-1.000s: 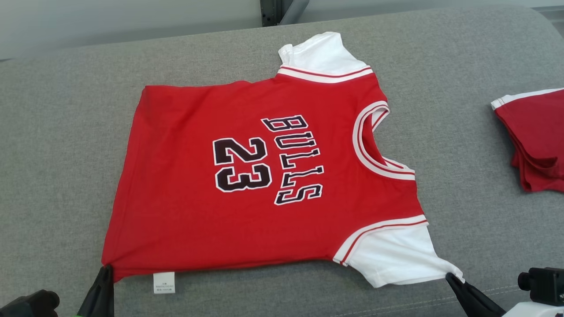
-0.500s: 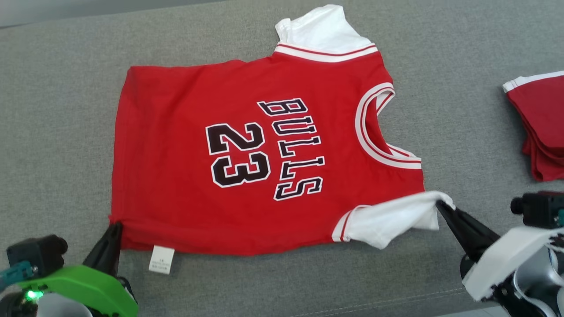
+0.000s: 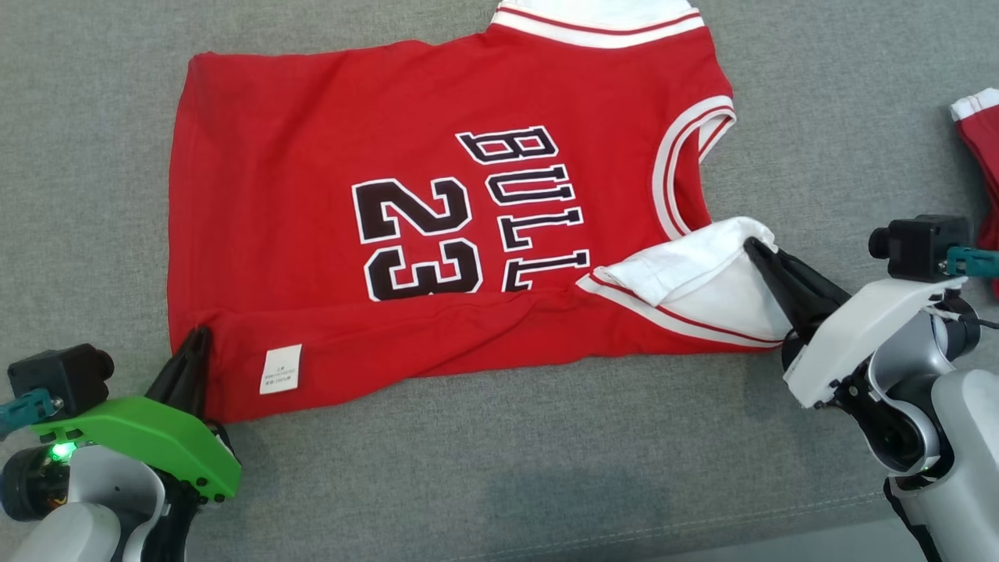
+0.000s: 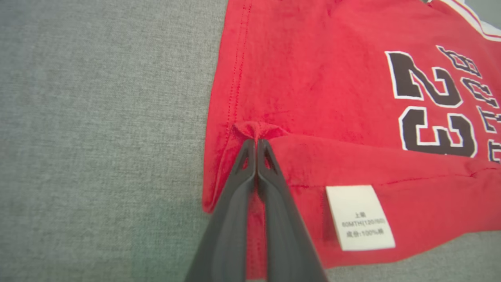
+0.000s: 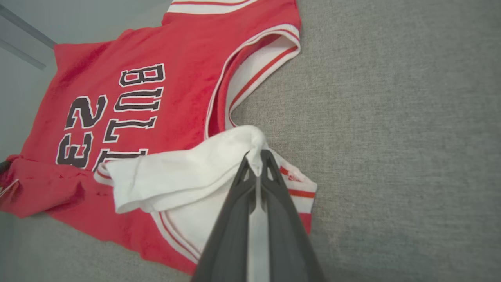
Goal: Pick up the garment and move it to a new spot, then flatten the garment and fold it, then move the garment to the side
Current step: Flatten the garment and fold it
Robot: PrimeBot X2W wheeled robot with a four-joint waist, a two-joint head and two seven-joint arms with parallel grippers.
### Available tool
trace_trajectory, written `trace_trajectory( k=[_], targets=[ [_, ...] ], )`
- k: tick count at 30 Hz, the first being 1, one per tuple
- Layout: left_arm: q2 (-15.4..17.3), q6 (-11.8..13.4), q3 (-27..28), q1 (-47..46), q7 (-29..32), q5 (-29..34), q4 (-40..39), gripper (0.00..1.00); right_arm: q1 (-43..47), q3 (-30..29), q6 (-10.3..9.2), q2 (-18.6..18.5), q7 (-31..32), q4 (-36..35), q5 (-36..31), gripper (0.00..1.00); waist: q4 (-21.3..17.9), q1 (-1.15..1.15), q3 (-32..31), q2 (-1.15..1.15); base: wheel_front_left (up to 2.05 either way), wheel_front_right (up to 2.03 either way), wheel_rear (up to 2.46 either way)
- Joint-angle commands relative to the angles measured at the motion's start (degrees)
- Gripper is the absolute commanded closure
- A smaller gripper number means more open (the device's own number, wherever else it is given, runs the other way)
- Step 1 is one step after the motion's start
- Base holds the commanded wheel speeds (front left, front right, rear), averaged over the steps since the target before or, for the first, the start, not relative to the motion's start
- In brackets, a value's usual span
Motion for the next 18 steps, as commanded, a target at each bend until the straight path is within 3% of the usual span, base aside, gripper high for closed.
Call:
trace_trajectory(
  k=[1, 2, 3, 4, 5, 6, 7, 14, 18],
  targets=[
    [-0.44, -0.57, 0.0, -1.23, -0.5, -0.27, 0.56, 1.0, -0.86, 0.44, 0.01, -0.39, -0.84, 0.82, 0.16, 1.0, 0.59, 0.0, 0.93, 0.0, 0.0, 0.0, 0.0],
    [-0.9, -0.95, -0.23, -1.49, -0.88, -0.24, 1.14, 0.9, -1.44, 0.87, 0.01, -0.51, -1.76, 1.8, 0.11, 1.0, 0.7, 0.0, 1.04, 0.0, 0.0, 0.0, 0.0],
    [-1.3, -1.33, -0.37, -1.78, -1.37, -0.13, 1.68, 0.61, -1.99, 1.04, 0.01, -0.5, -3.04, 2.55, -0.05, 1.0, 0.8, 0.0, 1.12, 0.0, 0.0, 0.0, 0.0],
    [-1.67, -1.64, -0.58, -2.06, -1.71, 0.07, 2.19, 0.0, -2.3, 1.6, 0.01, -0.52, -3.93, 3.29, 0.01, 1.0, 0.91, 0.0, 1.11, 0.0, 0.0, 0.0, 0.0],
    [-2.08, -2.01, -0.69, -2.38, -2.52, 0.53, 2.5, 0.0, -2.53, 2.04, 0.01, -0.7, -5.27, 3.66, -0.1, 0.74, 1.02, 0.0, 1.06, 0.0, 0.0, 0.0, 0.0],
    [-2.73, -2.42, -0.65, -2.78, -3.65, 0.74, 2.74, 0.0, -2.7, 2.16, 0.01, -0.93, -7.04, 3.92, -0.43, 0.15, 1.11, 0.0, 0.94, 0.0, 0.0, 0.0, 0.0],
    [-3.22, -2.88, -0.68, -3.03, -4.78, 1.11, 3.06, 0.0, -2.6, 2.37, 0.01, -0.82, -8.5, 4.36, -0.2, 0.0, 1.2, 0.0, 0.72, 0.0, 0.0, 0.0, 0.0],
    [-6.86, -3.38, -0.18, -4.35, -15.81, 5.92, 4.87, 0.0, 0.48, 1.8, 0.01, -0.68, -19.34, 4.32, -3.19, 0.0, 1.35, 0.0, -1.9, 0.0, 0.0, 0.0, 0.0],
    [-9.42, -3.1, 1.46, -5.31, -20.1, 9.98, 5.49, 0.0, 2.6, -1.47, 0.01, 0.9, -27.29, 3.02, -9.34, 0.0, 0.68, 0.0, -3.54, 0.0, 0.0, 0.0, 0.0]
  ],
)
